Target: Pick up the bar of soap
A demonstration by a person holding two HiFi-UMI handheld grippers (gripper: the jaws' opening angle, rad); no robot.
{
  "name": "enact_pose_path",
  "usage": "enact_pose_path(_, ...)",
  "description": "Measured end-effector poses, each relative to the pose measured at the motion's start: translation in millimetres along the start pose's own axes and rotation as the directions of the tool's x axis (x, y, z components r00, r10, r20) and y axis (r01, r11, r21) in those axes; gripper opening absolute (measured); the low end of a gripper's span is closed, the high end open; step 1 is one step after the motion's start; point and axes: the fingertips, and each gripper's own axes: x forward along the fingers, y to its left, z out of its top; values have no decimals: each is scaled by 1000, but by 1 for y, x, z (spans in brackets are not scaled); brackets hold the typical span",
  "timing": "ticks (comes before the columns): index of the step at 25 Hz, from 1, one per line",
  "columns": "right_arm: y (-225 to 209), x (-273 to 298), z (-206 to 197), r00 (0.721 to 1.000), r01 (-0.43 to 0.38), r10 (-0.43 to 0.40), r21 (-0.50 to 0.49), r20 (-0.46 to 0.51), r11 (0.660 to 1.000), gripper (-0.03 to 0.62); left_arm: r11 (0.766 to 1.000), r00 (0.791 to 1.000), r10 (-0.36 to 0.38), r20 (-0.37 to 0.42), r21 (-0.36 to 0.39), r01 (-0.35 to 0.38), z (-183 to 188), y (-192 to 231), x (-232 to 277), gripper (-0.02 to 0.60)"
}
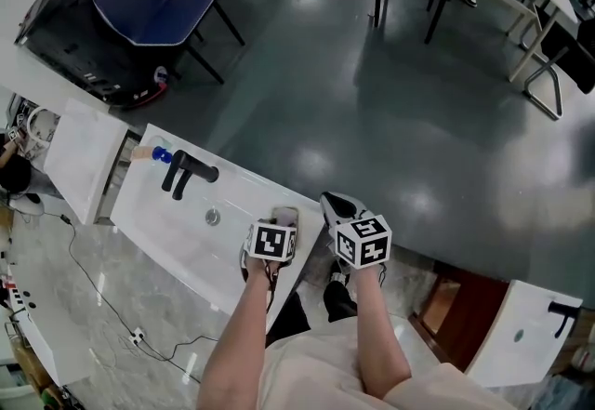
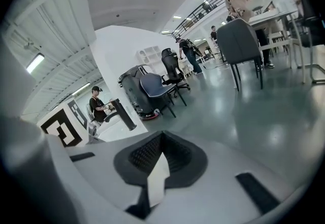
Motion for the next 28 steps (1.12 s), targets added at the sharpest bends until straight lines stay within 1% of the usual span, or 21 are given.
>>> enact_pose_path(4, -7, -3, 1, 1000, 19, -19, 20, 12, 1000, 6, 1000, 999, -13, 29, -25, 14, -2, 2, -7, 187)
enact_pose_path(9, 1, 2, 4, 1000, 3, -3, 11, 16, 1000, 5, 998, 994, -12, 108, -52, 18, 5, 4, -15, 187)
enact_pose_path(11, 7, 3, 3, 1000, -7, 7, 4, 12, 1000, 5, 998, 988, -13, 154, -57, 22, 9, 5, -20, 187)
enact_pose_path(15, 11, -1, 3, 1000, -16, 16, 10, 15, 1000, 5, 996, 960, -14, 278, -80, 38, 22, 5, -39, 186)
enact_pose_path(17, 10, -4, 3, 1000, -14, 13, 16, 16, 1000, 5, 996, 947, -9, 322, -80, 36, 28, 2, -48, 186)
enact_pose_path(20, 13, -4, 0, 1000, -20, 20, 22, 10, 1000, 6, 993, 922, 14, 387, -113, 32, 32, 3, -63, 186)
enact_pose_path(23, 20, -1, -4, 1000, -26, 26, 11, -1, 1000, 5, 991, 899, 28, 437, -128, 31, 32, 6, -74, 184)
enact_pose_path(26, 30, 1, -6, 1000, -29, 29, -9, -7, 1000, 6, 993, 887, 13, 462, -114, 44, 27, 6, -80, 184)
enact_pose_path(28, 38, 1, -2, 1000, -31, 31, -23, 0, 999, 6, 993, 874, 7, 487, -108, 52, 26, 6, -84, 184)
